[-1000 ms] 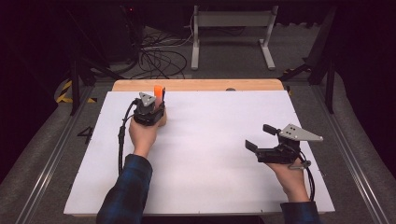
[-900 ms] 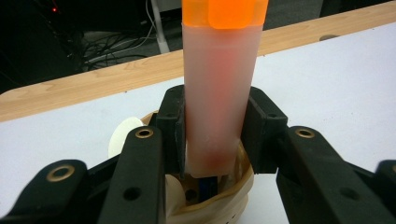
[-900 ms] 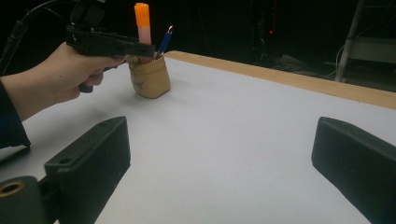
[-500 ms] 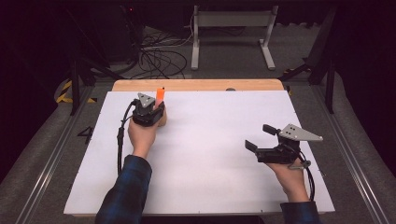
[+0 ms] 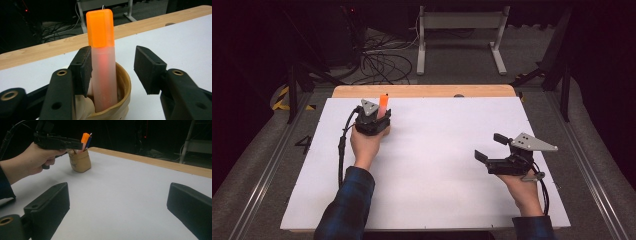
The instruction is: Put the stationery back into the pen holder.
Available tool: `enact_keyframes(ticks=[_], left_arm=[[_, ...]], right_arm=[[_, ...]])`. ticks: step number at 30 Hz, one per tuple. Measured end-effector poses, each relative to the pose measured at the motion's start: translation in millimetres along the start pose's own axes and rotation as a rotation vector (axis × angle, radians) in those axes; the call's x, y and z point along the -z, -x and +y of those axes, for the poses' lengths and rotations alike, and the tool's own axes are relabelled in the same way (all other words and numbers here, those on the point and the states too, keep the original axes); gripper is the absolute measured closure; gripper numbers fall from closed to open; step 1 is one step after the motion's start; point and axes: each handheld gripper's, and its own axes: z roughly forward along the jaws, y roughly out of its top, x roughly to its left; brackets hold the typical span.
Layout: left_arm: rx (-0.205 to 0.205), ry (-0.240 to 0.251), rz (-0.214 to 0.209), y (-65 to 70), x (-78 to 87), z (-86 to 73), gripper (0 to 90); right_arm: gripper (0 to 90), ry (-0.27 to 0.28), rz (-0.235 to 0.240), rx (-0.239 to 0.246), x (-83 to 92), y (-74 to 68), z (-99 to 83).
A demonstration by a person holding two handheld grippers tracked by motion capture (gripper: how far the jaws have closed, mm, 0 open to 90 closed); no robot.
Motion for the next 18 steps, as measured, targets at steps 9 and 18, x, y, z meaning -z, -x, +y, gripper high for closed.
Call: enact_keyframes(ticks=[9,18], left_arm=[[-0.009,0.005,-0.013,1.9,1.8,0.9,46.1],[-0.017,0.035,-0.045,1.5,4.4,1.6,37.4]], right_arm=[[5.1,-0.002,-0.001,0.001,-0.4,-0.1,-0.2],[4.5,0.004,-0.01,0.007,0.3,0.4,-0.3]])
